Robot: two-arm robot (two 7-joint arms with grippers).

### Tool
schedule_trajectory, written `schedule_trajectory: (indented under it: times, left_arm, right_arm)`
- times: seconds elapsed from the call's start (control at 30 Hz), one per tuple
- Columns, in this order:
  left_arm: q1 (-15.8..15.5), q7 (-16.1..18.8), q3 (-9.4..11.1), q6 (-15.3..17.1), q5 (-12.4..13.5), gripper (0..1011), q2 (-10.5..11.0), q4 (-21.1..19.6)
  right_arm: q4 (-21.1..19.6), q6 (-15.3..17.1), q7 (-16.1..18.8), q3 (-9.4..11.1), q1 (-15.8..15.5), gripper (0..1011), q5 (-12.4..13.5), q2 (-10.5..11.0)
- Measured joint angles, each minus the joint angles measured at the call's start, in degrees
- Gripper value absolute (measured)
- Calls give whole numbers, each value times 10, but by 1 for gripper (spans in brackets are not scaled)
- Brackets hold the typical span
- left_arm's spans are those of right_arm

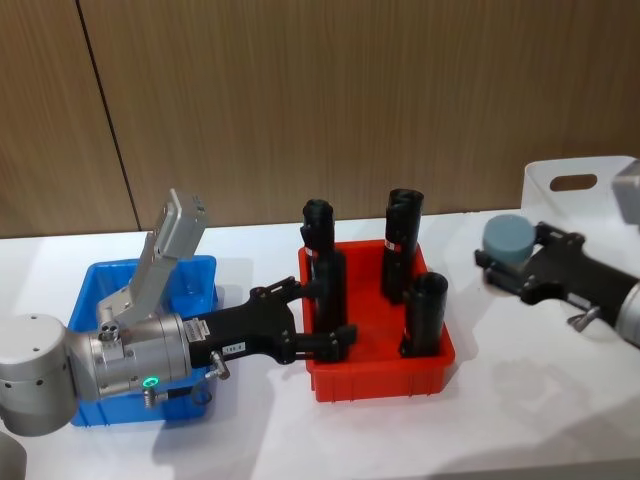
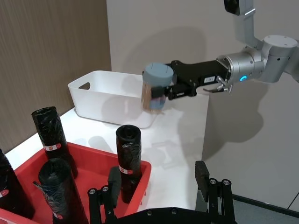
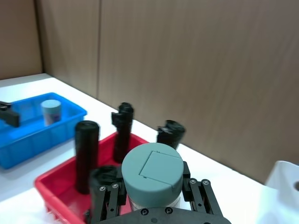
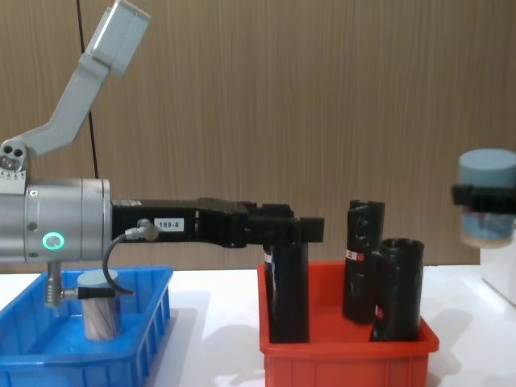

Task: Pick the cotton swabs from the blue box and place them into the white box.

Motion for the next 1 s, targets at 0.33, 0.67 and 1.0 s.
schedule_trajectory:
  times: [0.33, 0.67, 1.0]
  left_arm:
    - [0, 0, 0, 0, 0, 1004, 0, 0]
    - [0, 0, 0, 0, 0, 1004, 0, 0]
    - [0, 0, 0, 0, 0, 1004, 0, 0]
  right_arm:
    - [15, 0, -27, 19, 13, 642, 3, 16]
    - [81, -4, -57, 22, 58, 642, -15, 11]
    - [189, -19, -92, 19, 125, 642, -32, -7]
